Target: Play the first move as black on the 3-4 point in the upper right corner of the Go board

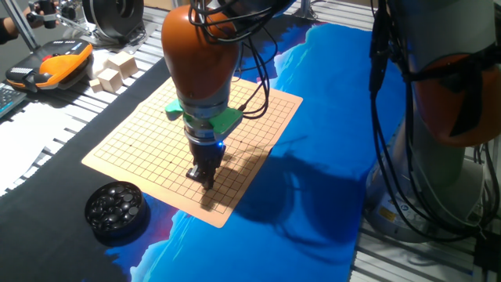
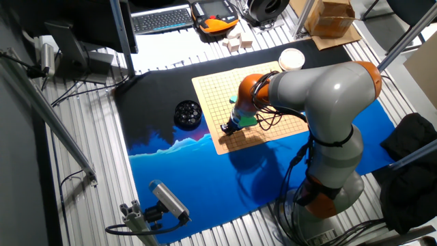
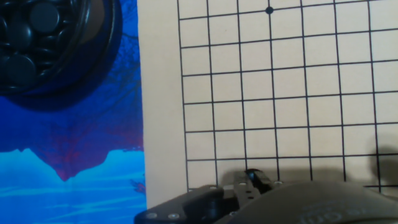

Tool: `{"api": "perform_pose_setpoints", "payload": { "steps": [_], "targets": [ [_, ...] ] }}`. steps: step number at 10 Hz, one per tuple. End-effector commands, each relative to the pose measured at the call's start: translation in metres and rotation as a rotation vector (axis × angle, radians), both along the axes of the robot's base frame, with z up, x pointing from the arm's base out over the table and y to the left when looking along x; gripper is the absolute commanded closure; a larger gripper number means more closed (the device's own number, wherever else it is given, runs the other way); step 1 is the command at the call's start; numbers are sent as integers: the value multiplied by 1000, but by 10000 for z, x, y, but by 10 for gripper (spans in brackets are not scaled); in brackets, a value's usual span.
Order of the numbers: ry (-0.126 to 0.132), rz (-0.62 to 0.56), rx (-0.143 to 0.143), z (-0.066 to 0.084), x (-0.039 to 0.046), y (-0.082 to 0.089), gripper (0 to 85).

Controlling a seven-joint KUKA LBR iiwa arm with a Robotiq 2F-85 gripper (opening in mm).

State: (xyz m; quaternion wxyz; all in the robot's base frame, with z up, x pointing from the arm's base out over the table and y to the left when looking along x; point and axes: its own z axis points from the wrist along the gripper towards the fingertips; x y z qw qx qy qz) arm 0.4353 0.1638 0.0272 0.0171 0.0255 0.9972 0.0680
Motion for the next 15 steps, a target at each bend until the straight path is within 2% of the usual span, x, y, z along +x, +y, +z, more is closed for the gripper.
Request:
{"api": "perform_pose_setpoints", "payload": {
  "steps": [1,2,6,8,9,10,11,13,15],
  "targets": [
    [0,0,0,3,0,1,680],
    [1,0,0,11,0,0,510],
    [-9,-3,-13,50,22,-40,510],
    [3,3,-11,76,57,-67,510],
    [9,11,-1,97,71,-90,680],
    [14,19,3,121,78,-104,680],
    [15,23,5,134,76,-107,850],
    [13,40,-1,157,69,-110,850],
    [12,46,-11,273,38,-119,850]
  ]
}}
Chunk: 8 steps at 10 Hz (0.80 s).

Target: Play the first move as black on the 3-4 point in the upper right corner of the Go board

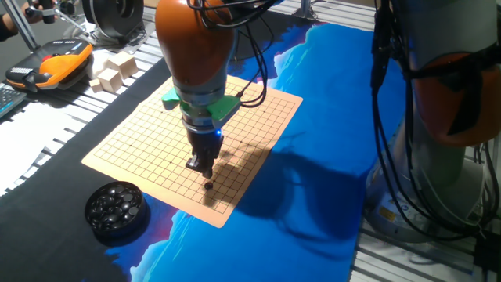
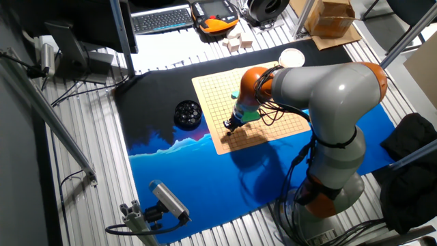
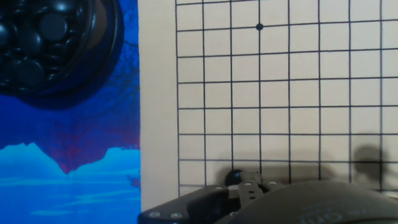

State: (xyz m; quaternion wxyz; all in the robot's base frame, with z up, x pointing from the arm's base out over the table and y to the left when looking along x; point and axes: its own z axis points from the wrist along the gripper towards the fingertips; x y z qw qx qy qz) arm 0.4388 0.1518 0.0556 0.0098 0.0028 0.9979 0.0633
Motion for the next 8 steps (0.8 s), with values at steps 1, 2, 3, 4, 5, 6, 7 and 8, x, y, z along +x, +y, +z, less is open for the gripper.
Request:
{"api": "perform_pose_setpoints", "payload": {
  "steps": [1,2,3,4,5,6,7,8],
  "targets": [
    [0,0,4,42,-15,-4,850],
    [-5,8,8,100,-37,-14,850],
    [6,3,25,190,-78,-41,850],
    [37,-20,58,281,-122,-60,850],
    [58,-33,68,360,-164,-74,850],
    [59,-36,68,426,-200,-88,850],
    [51,-36,66,500,-219,-106,850],
    [58,-41,68,546,-230,-120,850]
  ]
}}
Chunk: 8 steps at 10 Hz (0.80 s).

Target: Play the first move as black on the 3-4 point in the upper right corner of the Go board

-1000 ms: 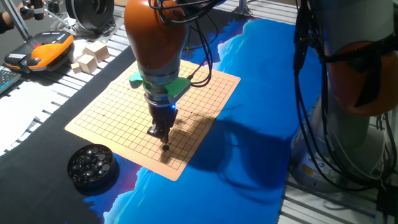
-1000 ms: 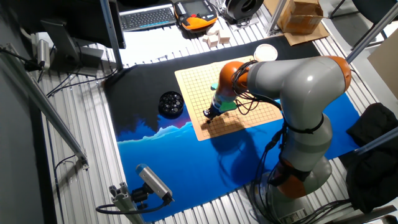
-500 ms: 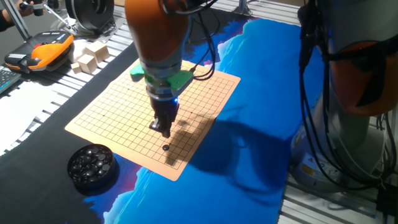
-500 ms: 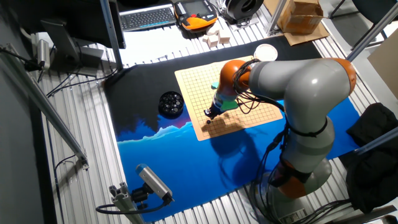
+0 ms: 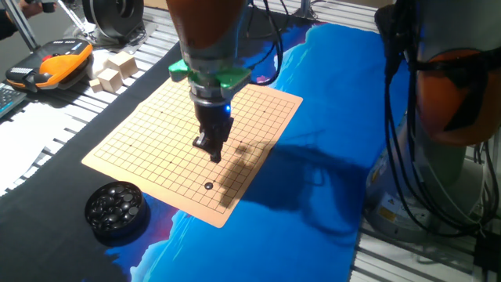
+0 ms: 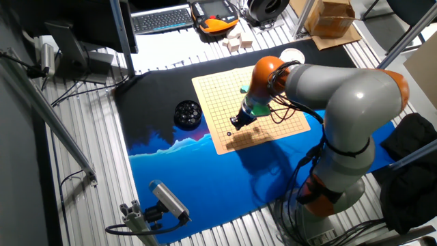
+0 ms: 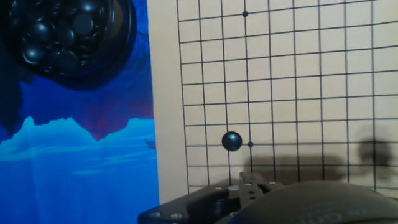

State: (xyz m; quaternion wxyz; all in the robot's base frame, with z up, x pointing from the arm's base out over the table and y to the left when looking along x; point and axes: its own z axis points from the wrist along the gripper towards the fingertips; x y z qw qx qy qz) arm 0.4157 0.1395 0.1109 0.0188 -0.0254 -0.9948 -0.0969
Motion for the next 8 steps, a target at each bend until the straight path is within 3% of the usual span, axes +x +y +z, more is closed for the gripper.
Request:
{"api": "perform_pose_setpoints", "payload": {
  "steps": [1,2,3,6,8],
  "targets": [
    [1,0,-1,41,2,-15,850],
    [0,-3,-1,121,20,-43,850],
    [-5,3,-32,243,44,-64,850],
    [15,-40,-22,494,103,-53,850],
    [-17,-33,-38,597,110,1,850]
  ]
}}
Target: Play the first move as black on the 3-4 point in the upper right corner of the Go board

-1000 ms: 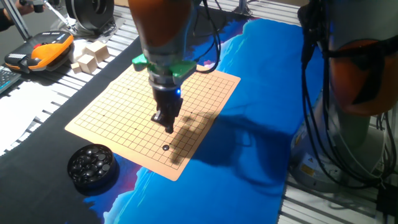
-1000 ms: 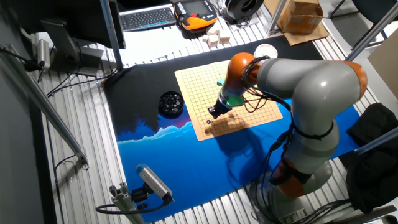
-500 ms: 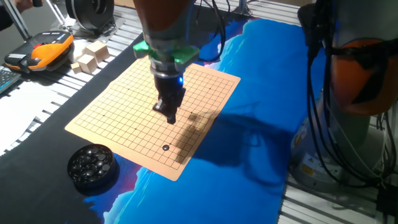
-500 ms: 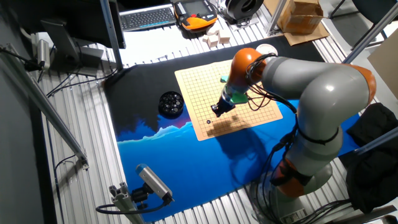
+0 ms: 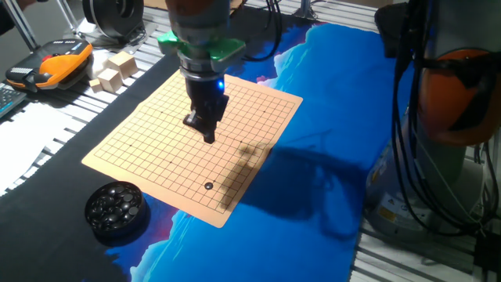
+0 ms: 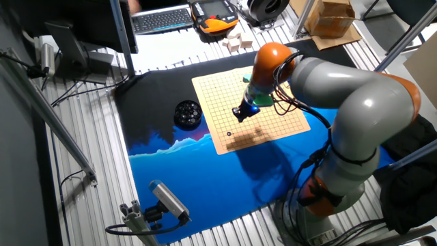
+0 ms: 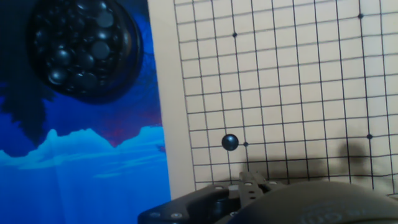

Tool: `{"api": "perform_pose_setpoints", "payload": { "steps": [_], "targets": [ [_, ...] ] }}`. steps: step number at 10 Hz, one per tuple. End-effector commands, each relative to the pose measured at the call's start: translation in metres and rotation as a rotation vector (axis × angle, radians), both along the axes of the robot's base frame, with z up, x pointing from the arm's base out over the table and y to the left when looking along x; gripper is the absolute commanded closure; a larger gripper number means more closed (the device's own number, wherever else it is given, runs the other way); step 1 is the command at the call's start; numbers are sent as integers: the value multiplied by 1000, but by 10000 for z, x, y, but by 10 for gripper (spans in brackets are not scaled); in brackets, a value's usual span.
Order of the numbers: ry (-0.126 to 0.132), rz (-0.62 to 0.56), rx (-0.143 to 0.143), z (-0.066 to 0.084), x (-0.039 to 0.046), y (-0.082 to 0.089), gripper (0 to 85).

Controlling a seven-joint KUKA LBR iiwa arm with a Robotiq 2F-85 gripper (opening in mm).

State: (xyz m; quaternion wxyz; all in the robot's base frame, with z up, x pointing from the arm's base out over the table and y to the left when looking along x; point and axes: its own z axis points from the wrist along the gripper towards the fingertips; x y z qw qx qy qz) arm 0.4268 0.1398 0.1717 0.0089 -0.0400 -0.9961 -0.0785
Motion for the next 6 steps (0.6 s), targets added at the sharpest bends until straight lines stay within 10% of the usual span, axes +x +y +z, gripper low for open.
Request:
{"api": "perform_pose_setpoints", "payload": {
  "steps": [1,6],
  "targets": [
    [0,8,-3,44,10,4,850],
    [5,25,-5,295,60,-52,850]
  ]
}}
